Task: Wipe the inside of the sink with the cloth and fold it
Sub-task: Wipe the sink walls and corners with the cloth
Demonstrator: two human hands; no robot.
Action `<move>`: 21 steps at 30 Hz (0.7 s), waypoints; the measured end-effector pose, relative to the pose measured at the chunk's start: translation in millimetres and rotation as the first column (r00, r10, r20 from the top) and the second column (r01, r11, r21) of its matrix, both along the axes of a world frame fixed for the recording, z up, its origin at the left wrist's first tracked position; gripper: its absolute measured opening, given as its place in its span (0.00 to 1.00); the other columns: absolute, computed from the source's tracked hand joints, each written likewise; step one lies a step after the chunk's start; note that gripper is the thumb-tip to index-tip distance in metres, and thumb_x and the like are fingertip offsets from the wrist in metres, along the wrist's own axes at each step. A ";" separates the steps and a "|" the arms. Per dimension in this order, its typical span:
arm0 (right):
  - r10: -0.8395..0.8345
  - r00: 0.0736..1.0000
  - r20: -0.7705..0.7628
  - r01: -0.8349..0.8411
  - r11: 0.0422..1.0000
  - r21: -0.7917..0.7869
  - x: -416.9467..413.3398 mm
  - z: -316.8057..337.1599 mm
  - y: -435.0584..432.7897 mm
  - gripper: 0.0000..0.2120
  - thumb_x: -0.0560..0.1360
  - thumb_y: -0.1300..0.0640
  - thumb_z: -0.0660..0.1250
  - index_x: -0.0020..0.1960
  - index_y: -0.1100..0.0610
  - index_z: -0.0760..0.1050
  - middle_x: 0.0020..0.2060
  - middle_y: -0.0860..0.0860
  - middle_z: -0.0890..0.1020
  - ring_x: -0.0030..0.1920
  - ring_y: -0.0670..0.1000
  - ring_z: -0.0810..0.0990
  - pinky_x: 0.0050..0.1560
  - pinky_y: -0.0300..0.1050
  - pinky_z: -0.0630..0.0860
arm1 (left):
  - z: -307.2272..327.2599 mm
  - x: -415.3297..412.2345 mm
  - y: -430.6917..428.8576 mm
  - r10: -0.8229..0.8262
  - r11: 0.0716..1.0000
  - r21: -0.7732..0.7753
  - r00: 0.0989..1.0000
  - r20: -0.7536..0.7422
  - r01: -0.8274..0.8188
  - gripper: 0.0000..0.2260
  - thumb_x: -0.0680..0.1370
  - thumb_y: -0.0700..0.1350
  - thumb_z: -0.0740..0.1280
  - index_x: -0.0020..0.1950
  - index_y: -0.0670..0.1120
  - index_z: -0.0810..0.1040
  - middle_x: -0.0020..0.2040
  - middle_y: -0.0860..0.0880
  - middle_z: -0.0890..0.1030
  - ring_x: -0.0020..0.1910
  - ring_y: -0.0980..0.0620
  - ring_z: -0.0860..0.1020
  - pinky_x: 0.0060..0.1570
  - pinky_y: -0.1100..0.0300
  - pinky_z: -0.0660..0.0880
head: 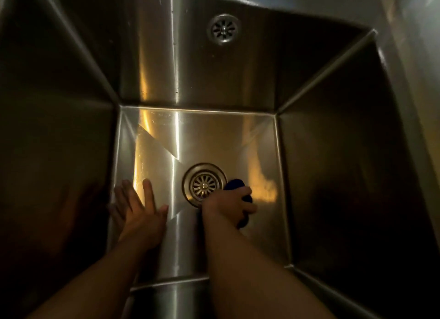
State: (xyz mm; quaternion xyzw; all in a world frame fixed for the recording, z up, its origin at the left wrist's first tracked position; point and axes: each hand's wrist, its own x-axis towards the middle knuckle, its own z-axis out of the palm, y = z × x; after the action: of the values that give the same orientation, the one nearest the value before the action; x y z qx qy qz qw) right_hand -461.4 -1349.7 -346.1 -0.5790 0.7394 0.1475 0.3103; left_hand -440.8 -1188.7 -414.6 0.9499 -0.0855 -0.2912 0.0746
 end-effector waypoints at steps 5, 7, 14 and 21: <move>0.017 0.949 0.313 -0.076 0.981 0.177 40.7 0.0 16.1 0.34 0.75 0.50 0.66 0.74 0.53 0.52 0.71 0.62 0.59 0.62 0.65 0.73 0.57 0.54 0.74 | -10.7 2.1 4.2 0.007 0.999 0.050 1.000 -0.006 -0.007 0.37 0.77 0.63 0.52 0.71 0.59 0.26 0.73 0.42 0.25 0.65 0.45 0.17 0.71 0.39 0.34; -0.077 0.829 0.554 -0.095 0.957 0.275 49.1 7.2 11.3 0.30 0.73 0.53 0.69 0.70 0.51 0.59 0.65 0.58 0.72 0.56 0.59 0.77 0.51 0.48 0.75 | -13.5 0.8 4.6 0.010 0.999 0.052 1.000 0.008 -0.011 0.39 0.77 0.63 0.55 0.73 0.58 0.27 0.74 0.41 0.28 0.65 0.45 0.17 0.70 0.40 0.34; 0.033 0.816 0.578 -0.092 0.993 0.074 40.4 47.8 -103.5 0.30 0.72 0.54 0.70 0.70 0.51 0.60 0.64 0.57 0.73 0.56 0.58 0.77 0.53 0.53 0.76 | 2.8 3.5 -2.5 0.042 0.999 -0.002 0.995 -0.087 -0.042 0.36 0.79 0.60 0.53 0.74 0.57 0.29 0.71 0.42 0.22 0.67 0.45 0.18 0.71 0.40 0.32; 0.251 0.942 0.223 -0.208 0.958 -0.197 33.2 34.7 -129.1 0.34 0.75 0.54 0.69 0.73 0.51 0.52 0.71 0.62 0.58 0.60 0.68 0.73 0.52 0.58 0.74 | 44.4 1.8 -28.2 0.035 0.996 -0.092 0.972 0.234 -0.014 0.24 0.74 0.49 0.57 0.69 0.42 0.71 0.67 0.35 0.70 0.63 0.35 0.71 0.58 0.43 0.69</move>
State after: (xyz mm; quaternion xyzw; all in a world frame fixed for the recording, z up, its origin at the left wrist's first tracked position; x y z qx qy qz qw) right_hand -428.3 -1478.8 -311.4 -0.6996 0.6324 0.0461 0.3294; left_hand -439.0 -1216.9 -370.2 0.9744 -0.0949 -0.1716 0.1104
